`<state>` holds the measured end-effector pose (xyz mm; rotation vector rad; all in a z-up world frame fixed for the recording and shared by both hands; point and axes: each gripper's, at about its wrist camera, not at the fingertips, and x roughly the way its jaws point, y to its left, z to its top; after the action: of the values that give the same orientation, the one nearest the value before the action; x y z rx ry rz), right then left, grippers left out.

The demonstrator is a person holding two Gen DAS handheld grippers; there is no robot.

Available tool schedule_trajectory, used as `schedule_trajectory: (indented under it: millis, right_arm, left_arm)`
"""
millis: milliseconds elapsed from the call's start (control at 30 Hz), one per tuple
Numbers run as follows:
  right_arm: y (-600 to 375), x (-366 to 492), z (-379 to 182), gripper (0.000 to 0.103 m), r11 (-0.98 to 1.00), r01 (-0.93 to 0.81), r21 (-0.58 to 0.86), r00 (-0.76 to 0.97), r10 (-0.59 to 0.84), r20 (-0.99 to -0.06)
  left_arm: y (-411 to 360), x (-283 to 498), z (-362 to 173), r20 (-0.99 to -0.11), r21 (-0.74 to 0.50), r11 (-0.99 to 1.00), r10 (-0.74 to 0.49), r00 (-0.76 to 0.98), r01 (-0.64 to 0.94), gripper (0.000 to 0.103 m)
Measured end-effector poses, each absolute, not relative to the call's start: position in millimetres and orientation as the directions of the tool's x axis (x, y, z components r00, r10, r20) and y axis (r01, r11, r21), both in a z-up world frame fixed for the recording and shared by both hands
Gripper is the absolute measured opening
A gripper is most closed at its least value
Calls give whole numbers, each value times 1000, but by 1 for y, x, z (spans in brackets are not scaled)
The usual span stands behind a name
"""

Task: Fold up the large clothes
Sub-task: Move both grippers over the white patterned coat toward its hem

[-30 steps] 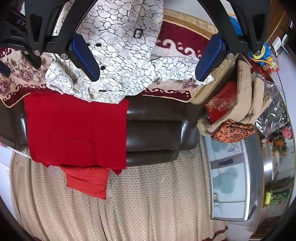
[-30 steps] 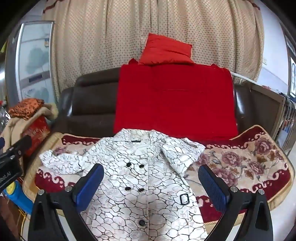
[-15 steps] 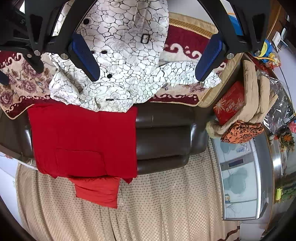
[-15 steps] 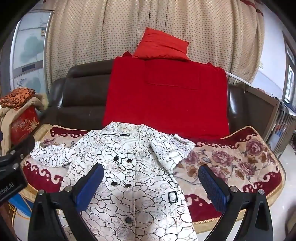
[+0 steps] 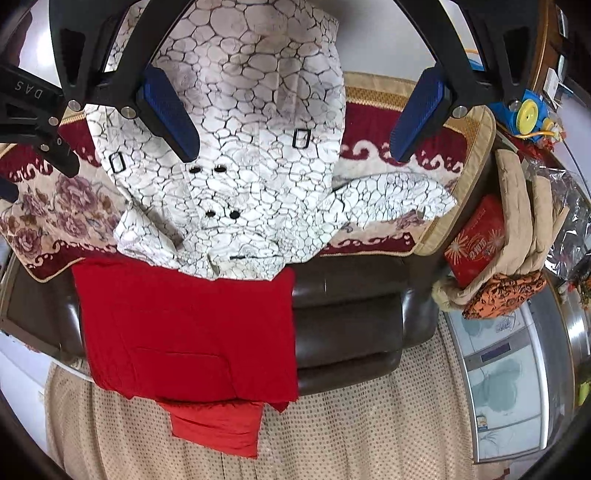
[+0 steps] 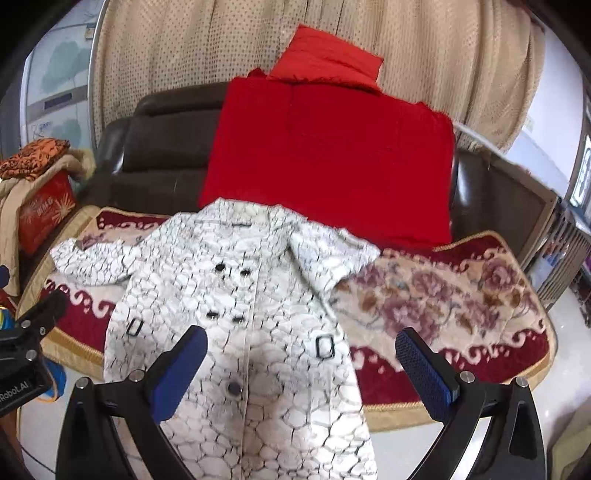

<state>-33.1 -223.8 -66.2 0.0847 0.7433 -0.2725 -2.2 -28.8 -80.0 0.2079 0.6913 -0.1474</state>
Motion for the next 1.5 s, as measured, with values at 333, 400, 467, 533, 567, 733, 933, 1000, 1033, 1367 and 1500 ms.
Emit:
schedule_trajectory:
  millis: [333,400,467,533,567,733,933,1000,1033,1367,1500]
  right_arm:
    - [-227,-53,-95,103,965,263,0,627,-171,-760]
    - [-227,-54,-97,103,964,265,2,623,-170,-763]
    - [-227,-56,-96,103,965,264,4,623,-167,-764]
    - [-227,-57,-95,103,964,264,4,623,-168,-764]
    - [-226,-57,-95,103,965,263,4,624,-167,-764]
    - [-225,-57,-94,103,967,256,5,624,-162,-764]
    - [-225,-56,-93,103,968,251,7,627,-157,-763]
    - [-224,-56,-93,103,969,248,8,627,-154,-764]
    - [-224,-56,-93,103,969,247,8,627,-154,-764]
    - [-225,-53,-94,103,969,246,10,629,-152,-763]
    - [-227,-51,-95,103,968,250,8,628,-156,-762]
  left_arm:
    - [-28,-14,-113,-742,147,962,-47,669,230,102]
    - [-29,-16,-113,-745,148,961,-47,666,233,102]
    - [-28,-17,-111,-741,149,961,-49,670,234,102]
    - [-28,-17,-109,-738,146,962,-51,673,233,102]
    - [-28,-18,-108,-736,145,962,-52,675,232,102]
    - [-28,-16,-108,-737,145,962,-51,674,231,102]
    - [-31,-16,-106,-734,146,963,-49,677,228,102]
    - [-31,-16,-106,-734,145,963,-49,677,227,102]
    - [-31,-15,-106,-735,144,963,-50,676,228,102]
    - [-33,-13,-108,-737,144,963,-50,675,228,102]
    - [-35,-8,-108,-735,144,964,-47,676,224,102]
